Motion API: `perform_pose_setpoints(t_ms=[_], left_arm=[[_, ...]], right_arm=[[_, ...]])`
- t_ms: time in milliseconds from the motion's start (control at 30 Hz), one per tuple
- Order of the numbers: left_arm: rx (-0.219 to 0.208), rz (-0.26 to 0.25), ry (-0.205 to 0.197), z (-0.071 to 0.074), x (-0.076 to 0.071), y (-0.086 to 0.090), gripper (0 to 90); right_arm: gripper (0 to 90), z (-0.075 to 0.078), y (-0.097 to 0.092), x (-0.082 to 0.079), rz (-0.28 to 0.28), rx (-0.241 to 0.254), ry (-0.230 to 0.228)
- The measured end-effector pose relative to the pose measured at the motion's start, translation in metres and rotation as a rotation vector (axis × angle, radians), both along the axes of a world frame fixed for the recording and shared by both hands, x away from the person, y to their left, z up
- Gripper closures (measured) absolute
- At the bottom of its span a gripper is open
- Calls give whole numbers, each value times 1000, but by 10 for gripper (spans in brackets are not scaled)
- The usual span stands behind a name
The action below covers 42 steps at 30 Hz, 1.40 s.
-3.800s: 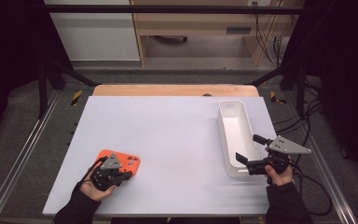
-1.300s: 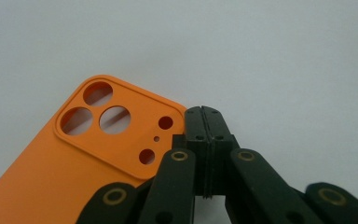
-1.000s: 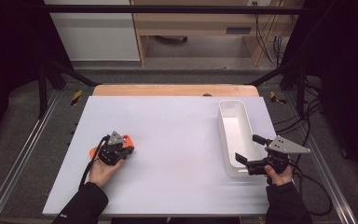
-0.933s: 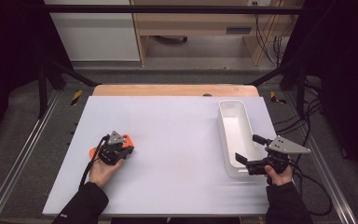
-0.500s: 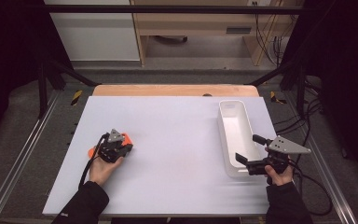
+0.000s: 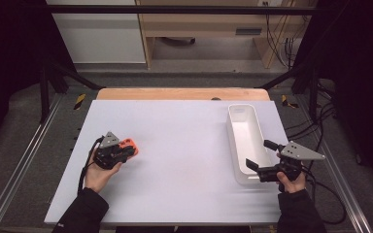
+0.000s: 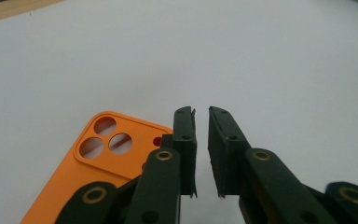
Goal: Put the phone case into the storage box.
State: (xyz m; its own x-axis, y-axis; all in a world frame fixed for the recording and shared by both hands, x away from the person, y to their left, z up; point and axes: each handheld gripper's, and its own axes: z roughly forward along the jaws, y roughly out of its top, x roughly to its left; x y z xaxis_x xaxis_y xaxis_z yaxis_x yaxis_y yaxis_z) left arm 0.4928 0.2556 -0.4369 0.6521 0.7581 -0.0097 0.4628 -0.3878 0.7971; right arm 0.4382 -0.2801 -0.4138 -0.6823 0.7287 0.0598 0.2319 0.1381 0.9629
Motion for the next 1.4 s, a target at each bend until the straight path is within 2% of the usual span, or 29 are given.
perform_pose_setpoints(t_ms=[33, 67, 133, 167, 233, 267, 333, 667, 833, 1033, 1167, 1233, 1300, 1400], left_arm=[[1, -3, -7, 3, -2, 2, 750], [-8, -17, 7, 5, -3, 5, 719], [1, -12, -20, 9, -6, 9, 645], [-13, -7, -26, 11, -7, 11, 622], [-20, -5, -23, 12, -7, 14, 537], [-17, 2, -26, 13, -8, 15, 537], [-19, 3, -40, 16, -9, 20, 455], [-23, 4, -63, 32, -15, 31, 206], [-36, -7, -72, 38, -17, 36, 115], [-53, -28, -97, 45, -20, 39, 39], [-49, -48, -97, 48, -21, 40, 21], [-36, -44, -114, 50, -22, 41, 16], [-53, -46, -113, 52, -21, 43, 16], [-29, -62, -115, 54, -19, 46, 7]], right_arm=[[5, 0, 0, 0, -1, 0, -1], [5, 0, 0, 0, -1, 0, -1], [5, 0, 0, 0, 0, 0, 0], [5, 0, 0, 0, 1, -1, 0], [5, 0, 0, 0, 0, -1, 0], [5, 0, 0, 0, 0, -1, 0], [5, 0, 0, 0, 0, -2, 0], [5, 1, 0, 0, 4, 2, -7], [5, 1, -1, -1, 5, 6, -8], [5, 2, -1, -1, 9, 8, -11], [5, 2, -1, -1, 11, 8, -10], [5, 1, -1, -1, 14, 5, -12], [5, 2, -1, -1, 14, 8, -12], [5, 2, -2, -2, 14, 15, -13]])
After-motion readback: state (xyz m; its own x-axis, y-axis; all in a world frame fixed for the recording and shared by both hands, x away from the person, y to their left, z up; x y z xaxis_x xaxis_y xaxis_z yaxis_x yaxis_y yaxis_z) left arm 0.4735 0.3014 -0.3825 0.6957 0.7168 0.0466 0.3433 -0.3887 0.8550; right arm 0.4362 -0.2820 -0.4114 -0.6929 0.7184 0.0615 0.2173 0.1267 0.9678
